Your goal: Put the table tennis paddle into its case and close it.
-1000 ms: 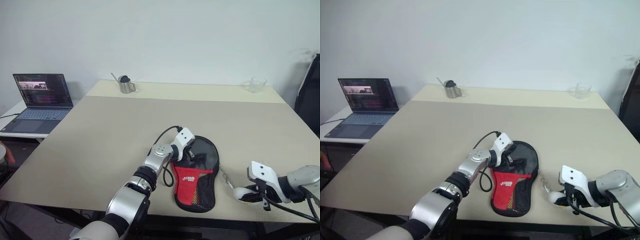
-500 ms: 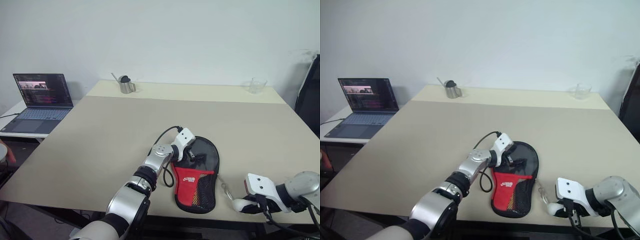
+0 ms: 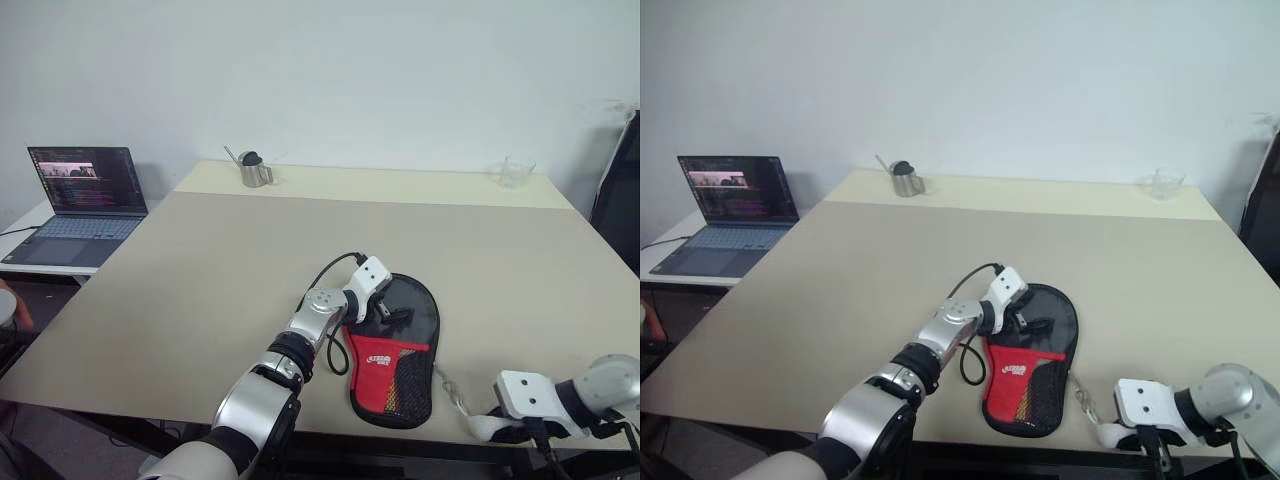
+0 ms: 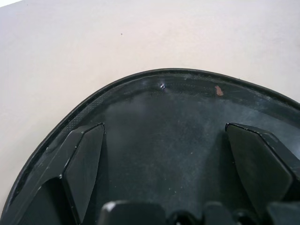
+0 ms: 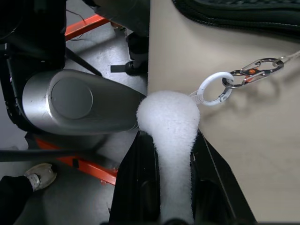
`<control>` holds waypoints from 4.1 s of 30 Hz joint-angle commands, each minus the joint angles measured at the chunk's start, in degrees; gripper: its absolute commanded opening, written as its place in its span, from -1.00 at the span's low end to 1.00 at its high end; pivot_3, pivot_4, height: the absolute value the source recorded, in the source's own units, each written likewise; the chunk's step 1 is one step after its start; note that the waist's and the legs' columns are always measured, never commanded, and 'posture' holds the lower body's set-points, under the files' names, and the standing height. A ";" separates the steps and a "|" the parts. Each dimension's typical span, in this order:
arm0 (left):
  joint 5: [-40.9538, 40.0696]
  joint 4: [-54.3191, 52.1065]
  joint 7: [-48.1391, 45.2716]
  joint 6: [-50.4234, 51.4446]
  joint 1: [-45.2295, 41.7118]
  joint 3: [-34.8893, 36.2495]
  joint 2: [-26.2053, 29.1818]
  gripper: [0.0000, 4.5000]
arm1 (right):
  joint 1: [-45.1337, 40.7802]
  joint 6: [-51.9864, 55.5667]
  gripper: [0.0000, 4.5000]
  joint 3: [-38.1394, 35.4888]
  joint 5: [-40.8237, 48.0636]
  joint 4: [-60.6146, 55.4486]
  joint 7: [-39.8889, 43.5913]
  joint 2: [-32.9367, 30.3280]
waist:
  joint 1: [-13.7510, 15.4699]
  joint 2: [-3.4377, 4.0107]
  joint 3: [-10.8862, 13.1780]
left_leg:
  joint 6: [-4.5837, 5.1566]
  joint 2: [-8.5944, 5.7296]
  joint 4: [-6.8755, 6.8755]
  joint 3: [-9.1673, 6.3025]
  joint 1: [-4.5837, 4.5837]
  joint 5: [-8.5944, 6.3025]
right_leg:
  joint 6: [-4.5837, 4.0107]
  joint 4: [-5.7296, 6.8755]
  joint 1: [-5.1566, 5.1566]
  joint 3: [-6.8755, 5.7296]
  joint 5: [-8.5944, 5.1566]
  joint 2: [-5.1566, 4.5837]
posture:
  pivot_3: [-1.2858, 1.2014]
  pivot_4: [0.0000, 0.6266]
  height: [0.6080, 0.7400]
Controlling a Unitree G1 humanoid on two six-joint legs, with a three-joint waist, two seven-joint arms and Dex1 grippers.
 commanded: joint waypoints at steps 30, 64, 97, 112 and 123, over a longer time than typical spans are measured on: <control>3.26 5.91 1.99 1.74 2.38 -1.88 1.39 1.00 | -1.53 18.36 -0.89 4.76 3.96 -22.98 1.45 -3.60 | -0.14 0.00 -0.06 | -0.05 0.11 0.01 -0.15 0.13 -0.08 | -0.06 0.00 -0.03 -0.19 -0.12 -0.19 | 0.03 -0.52 1.00; 3.20 7.20 2.45 1.63 1.40 -1.69 1.54 1.00 | -2.48 12.84 0.98 -3.55 1.56 -7.79 -2.83 -4.12 | -0.34 -0.05 -0.03 | -0.06 0.06 0.02 -0.14 0.13 -0.08 | -0.06 -0.05 -0.02 -1.16 -0.12 -0.95 | 0.03 -0.52 1.00; -22.28 -74.38 -18.89 40.94 41.94 27.79 50.84 1.00 | -67.66 -12.43 0.98 10.86 -13.97 77.21 8.02 19.99 | -1.35 0.19 1.44 | -0.03 0.46 -0.89 0.46 -0.27 0.00 | -0.29 1.12 -1.24 -0.78 -0.72 -0.67 | 0.03 -0.52 1.00; -31.38 -83.36 -18.51 44.82 51.74 37.31 55.71 1.00 | -72.00 -15.32 0.98 8.39 -18.41 82.02 10.59 10.80 | -1.37 0.25 1.65 | -0.03 0.19 -0.82 0.46 -0.14 0.01 | -0.14 1.22 -1.12 -0.79 -0.81 -0.99 | 0.03 -0.52 1.00; -31.25 -77.49 -19.18 42.32 46.25 31.66 56.35 1.00 | -67.05 -11.55 0.98 5.85 -16.70 73.87 14.14 6.86 | -1.73 0.28 1.67 | -0.03 0.19 -0.78 0.55 -0.06 0.01 | -0.15 1.34 -1.12 -0.74 -0.81 -0.93 | 0.03 -0.52 1.00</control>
